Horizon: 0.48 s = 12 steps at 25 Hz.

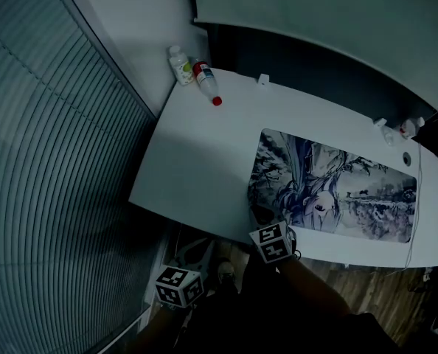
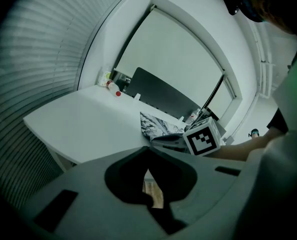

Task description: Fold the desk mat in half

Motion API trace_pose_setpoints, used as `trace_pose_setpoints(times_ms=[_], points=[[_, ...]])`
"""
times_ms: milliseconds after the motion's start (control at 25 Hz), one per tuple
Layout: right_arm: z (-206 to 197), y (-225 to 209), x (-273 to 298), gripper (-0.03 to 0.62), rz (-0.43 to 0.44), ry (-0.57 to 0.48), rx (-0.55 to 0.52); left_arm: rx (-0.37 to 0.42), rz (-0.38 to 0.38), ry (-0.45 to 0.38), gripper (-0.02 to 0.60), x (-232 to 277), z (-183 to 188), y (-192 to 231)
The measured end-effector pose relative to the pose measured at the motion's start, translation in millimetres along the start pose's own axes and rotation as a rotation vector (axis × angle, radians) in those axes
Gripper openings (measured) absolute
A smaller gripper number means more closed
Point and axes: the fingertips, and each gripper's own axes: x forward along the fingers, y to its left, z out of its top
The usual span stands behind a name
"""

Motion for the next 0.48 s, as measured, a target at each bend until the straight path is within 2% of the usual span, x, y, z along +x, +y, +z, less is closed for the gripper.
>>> trace_pose_setpoints(times_ms=[480], points=[[23, -36, -67, 0.041, -0.152, -0.140, 0.118, 0.078, -0.069, -0.014, 0.006, -19, 10, -33]])
